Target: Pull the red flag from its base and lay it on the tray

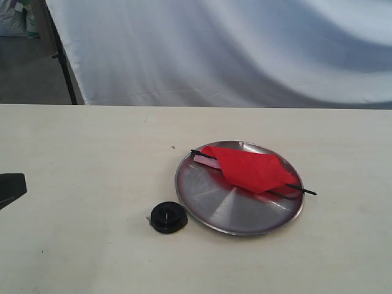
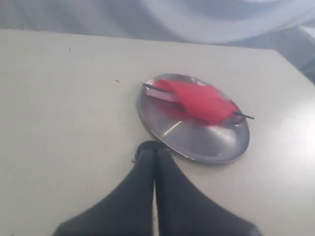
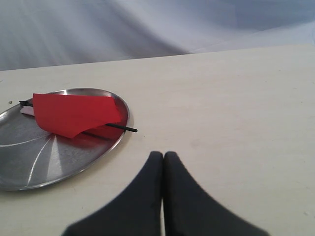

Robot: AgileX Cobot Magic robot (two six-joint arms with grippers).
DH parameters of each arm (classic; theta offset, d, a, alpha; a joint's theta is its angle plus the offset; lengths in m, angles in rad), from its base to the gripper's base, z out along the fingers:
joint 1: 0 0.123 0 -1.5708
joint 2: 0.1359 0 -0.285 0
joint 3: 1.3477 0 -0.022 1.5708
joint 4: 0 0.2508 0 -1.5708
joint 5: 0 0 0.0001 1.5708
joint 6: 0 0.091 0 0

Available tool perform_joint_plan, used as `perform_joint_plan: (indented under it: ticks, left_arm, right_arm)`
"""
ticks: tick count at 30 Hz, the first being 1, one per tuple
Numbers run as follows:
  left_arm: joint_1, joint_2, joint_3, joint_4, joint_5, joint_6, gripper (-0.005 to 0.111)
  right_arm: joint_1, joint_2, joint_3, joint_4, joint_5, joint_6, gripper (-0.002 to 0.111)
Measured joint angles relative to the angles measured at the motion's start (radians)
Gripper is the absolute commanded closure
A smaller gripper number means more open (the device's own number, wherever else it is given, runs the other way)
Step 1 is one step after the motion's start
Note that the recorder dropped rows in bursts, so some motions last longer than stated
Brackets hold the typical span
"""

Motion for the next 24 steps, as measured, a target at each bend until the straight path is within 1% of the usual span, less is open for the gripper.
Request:
perform_joint_plan:
  ticks: [3, 5, 7, 10, 15, 24]
  left_arm:
    - [0.000, 0.000, 0.000, 0.002, 0.000, -0.007, 0.107]
    - [0.000, 0.000, 0.000, 0.053, 0.005, 0.059, 0.107]
    - [0.000, 0.000, 0.000, 0.098, 0.029, 0.160, 0.107]
    - [0.000, 0.000, 0.000, 0.121, 0.075, 0.240, 0.107]
    - [0.000, 0.000, 0.000, 0.126, 0.105, 0.275, 0.107]
    - [0.000, 0.000, 0.000, 0.128, 0.105, 0.288, 0.107]
  right_arm:
    - [0.000, 0.000, 0.000, 0.000, 0.000, 0.000, 0.109]
    - [0.000, 0.000, 0.000, 0.000, 0.000, 0.000, 0.109]
    - [0.000, 0.000, 0.000, 0.000, 0.000, 0.000, 0.109]
    - [0.000, 0.000, 0.000, 0.000, 0.000, 0.000, 0.109]
    - [0.000, 0.000, 0.000, 0.000, 0.000, 0.000, 0.109]
    - [0.000, 0.000, 0.000, 0.000, 0.000, 0.000, 0.109]
